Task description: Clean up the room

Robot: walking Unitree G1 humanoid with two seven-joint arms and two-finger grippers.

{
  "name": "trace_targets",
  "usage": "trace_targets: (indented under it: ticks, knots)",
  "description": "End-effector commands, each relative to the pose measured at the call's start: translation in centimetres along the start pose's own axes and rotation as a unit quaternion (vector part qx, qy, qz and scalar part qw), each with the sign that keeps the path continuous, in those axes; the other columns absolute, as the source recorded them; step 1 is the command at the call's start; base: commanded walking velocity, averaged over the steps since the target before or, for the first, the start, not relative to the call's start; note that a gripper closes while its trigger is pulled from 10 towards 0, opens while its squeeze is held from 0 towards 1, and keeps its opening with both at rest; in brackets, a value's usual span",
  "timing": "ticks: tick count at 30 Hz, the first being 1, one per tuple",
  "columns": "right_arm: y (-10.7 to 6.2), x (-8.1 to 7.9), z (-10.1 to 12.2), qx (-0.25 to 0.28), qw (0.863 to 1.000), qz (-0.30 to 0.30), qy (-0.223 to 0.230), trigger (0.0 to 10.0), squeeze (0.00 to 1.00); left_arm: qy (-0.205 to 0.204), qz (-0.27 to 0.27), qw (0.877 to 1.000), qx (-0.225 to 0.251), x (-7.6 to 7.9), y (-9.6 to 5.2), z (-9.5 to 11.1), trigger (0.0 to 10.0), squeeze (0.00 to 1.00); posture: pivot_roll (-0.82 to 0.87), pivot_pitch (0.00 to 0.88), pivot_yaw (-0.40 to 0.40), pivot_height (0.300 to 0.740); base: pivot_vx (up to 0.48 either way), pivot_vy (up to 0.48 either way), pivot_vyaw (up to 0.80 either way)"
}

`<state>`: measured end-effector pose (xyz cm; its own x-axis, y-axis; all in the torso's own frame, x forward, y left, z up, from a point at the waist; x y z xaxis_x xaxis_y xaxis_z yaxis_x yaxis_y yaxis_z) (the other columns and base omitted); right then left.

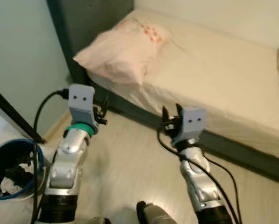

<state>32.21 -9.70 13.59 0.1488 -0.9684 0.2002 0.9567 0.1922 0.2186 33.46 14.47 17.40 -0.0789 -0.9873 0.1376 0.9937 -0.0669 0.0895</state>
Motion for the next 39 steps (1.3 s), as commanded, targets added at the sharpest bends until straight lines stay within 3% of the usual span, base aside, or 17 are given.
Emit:
trace_targets:
  ticks: [1,17,26,30,32,35,39]
  knots:
    - [-0.5,0.5,-0.8,-0.015,1.0,-0.008,0.001,10.0,0.0,-0.01,-0.011,1.0,-0.01,0.8,0.1,-0.4,10.0,0.0,-0.07,0.1,0.039,0.731,0.0,0.0,-0.8]
    - [-0.5,0.6,-0.8,-0.014,1.0,-0.008,0.0,10.0,0.0,-0.015,-0.016,1.0,-0.007,1.1,0.1,-0.3,10.0,0.0,-0.07,0.096,0.036,0.731,0.0,0.0,-0.8]
    - [-0.5,0.8,-0.8,-0.014,1.0,-0.009,-0.003,10.0,0.0,-0.006,-0.007,1.0,-0.017,0.4,-0.2,-1.0,10.0,0.0,-0.07,0.097,0.036,0.731,0.0,0.0,-0.8]
    - [-0.7,1.4,-1.3,-0.013,0.999,-0.01,-0.036,10.0,0.0,0.047,0.009,0.998,-0.034,-1.3,-0.9,-3.1,10.0,0.0,-0.07,0.092,0.037,0.731,0.0,0.0,-0.8]
    - [-1.2,1.7,-2.5,-0.026,0.998,-0.008,-0.054,10.0,0.0,0.085,0.025,0.994,-0.064,-2.8,-2.1,-5.7,10.0,0.0,-0.07,0.086,0.036,0.731,0.0,0.0,-0.8]
    - [-1.5,1.8,-3.1,-0.035,0.998,-0.006,-0.059,10.0,0.0,0.091,0.027,0.993,-0.074,-3.2,-2.6,-6.5,10.0,0.0,-0.07,0.085,0.035,0.731,0.0,0.0,-0.8]
    - [-2.3,3.8,-5.2,-0.073,0.995,-0.019,-0.068,10.0,0.0,0.103,0.003,0.993,-0.066,-2.4,-3.4,-6.2,10.0,0.0,-0.05,0.077,0.029,0.731,0.0,0.0,-0.8]
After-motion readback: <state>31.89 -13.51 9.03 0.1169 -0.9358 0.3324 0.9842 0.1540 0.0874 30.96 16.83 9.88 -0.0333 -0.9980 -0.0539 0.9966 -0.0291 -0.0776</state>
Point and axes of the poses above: a point about 5 cm out from each wrist's last joint towards the gripper, its own y axis pointing out of the wrist towards the gripper, its own z axis along the axis of the wrist's last joint, x = y × z, the point moved 3 cm from there along y, pointing out of the wrist towards the gripper, and after that the axes turned 10 degrees about -y, right-handed, at the moved point
